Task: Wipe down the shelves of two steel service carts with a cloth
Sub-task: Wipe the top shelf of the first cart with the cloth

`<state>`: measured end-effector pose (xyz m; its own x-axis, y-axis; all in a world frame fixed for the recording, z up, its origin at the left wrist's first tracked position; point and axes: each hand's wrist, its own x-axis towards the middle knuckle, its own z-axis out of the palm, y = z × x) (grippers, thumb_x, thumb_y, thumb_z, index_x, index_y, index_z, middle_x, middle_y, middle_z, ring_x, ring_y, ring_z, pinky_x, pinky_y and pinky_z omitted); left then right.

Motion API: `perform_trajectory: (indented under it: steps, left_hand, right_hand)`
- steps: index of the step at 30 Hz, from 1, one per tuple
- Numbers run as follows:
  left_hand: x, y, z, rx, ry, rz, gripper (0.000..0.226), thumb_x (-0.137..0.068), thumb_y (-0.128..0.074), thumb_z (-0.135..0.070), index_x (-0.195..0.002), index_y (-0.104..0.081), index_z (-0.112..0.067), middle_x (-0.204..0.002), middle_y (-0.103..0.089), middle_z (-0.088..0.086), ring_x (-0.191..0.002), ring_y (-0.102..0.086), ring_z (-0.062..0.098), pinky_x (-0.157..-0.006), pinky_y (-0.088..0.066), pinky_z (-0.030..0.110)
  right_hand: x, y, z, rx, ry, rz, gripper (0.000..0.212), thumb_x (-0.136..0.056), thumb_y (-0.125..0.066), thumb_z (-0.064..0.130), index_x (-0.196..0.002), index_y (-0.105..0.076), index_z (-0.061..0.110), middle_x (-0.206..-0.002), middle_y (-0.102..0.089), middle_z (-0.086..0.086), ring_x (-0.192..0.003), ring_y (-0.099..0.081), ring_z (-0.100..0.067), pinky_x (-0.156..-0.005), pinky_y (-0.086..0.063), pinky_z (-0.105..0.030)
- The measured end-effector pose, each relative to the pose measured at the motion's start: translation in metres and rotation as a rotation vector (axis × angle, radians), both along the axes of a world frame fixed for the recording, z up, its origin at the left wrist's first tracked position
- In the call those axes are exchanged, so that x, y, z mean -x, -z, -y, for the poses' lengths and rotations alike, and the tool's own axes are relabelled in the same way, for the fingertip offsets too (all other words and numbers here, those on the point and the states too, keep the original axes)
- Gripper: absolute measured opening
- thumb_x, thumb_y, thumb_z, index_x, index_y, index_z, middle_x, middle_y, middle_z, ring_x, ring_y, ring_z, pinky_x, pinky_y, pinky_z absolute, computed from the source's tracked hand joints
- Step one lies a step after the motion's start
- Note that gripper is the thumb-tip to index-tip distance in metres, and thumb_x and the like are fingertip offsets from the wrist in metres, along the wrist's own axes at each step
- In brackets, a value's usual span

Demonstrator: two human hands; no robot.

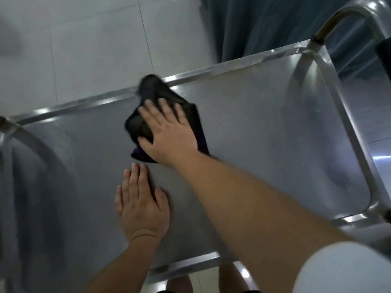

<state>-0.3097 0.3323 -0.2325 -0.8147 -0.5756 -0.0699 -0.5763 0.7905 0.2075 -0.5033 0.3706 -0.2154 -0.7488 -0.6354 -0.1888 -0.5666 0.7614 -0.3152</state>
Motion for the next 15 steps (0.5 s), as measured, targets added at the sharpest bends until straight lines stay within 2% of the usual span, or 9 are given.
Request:
perform_trajectory:
  steps: [2, 3, 5, 10, 13, 15]
  left_hand:
    - [-0.001, 0.0, 0.0, 0.017, 0.01, -0.004, 0.072, -0.097, -0.038, -0.04, -0.164, -0.036, -0.016, -0.172, -0.031, 0.004, -0.161, -0.022, 0.024, -0.131, -0.016, 0.049]
    - [-0.002, 0.0, 0.0, 0.025, 0.014, -0.008, 0.071, -0.097, -0.038, -0.04, -0.164, -0.036, -0.016, -0.172, -0.032, 0.004, -0.161, -0.023, 0.024, -0.13, -0.017, 0.05]
    - [-0.003, 0.002, 0.0, 0.03, 0.018, -0.01, 0.071, -0.097, -0.038, -0.041, -0.164, -0.036, -0.016, -0.172, -0.033, 0.004, -0.16, -0.024, 0.024, -0.13, -0.018, 0.051]
    - [-0.003, 0.002, 0.0, 0.027, 0.026, -0.008, 0.071, -0.098, -0.037, -0.041, -0.164, -0.035, -0.016, -0.172, -0.032, 0.004, -0.161, -0.023, 0.024, -0.13, -0.018, 0.051]
    - [-0.003, 0.001, -0.001, 0.02, 0.026, -0.005, 0.072, -0.098, -0.036, -0.043, -0.164, -0.036, -0.015, -0.172, -0.032, 0.004, -0.161, -0.023, 0.025, -0.13, -0.018, 0.052]
    - [-0.003, 0.0, -0.002, 0.017, 0.024, -0.005, 0.072, -0.097, -0.036, -0.043, -0.163, -0.038, -0.015, -0.172, -0.033, 0.005, -0.161, -0.024, 0.025, -0.13, -0.018, 0.052]
  right_hand:
    - [0.029, 0.0, -0.012, -0.03, -0.375, -0.022, 0.079, -0.098, -0.032, 0.068, -0.168, -0.014, 0.037, -0.176, -0.008, 0.012, -0.163, -0.001, -0.016, -0.13, 0.007, -0.046]
    - [0.047, -0.002, -0.024, -0.041, -0.465, -0.031, 0.079, -0.097, -0.035, 0.069, -0.167, -0.014, 0.038, -0.175, -0.01, 0.013, -0.162, -0.003, -0.014, -0.13, 0.006, -0.044]
    - [0.082, -0.004, -0.059, -0.059, -0.44, -0.055, 0.081, -0.095, -0.041, 0.068, -0.166, -0.018, 0.039, -0.175, -0.013, 0.012, -0.162, -0.007, -0.014, -0.13, 0.002, -0.043]
    - [0.154, -0.014, -0.194, -0.111, 0.037, -0.09, 0.086, -0.089, -0.035, 0.07, -0.166, -0.021, 0.035, -0.176, -0.014, 0.004, -0.162, -0.012, -0.025, -0.129, -0.007, -0.047]
    - [0.162, -0.012, -0.251, -0.138, 0.512, -0.099, 0.085, -0.093, -0.032, 0.07, -0.166, -0.02, 0.028, -0.176, -0.015, 0.0, -0.161, -0.014, -0.028, -0.129, -0.009, -0.05]
    - [0.156, -0.007, -0.244, -0.152, 0.846, -0.079, 0.087, -0.094, -0.024, 0.07, -0.168, -0.016, 0.025, -0.176, -0.011, 0.0, -0.162, -0.008, -0.026, -0.13, -0.003, -0.049]
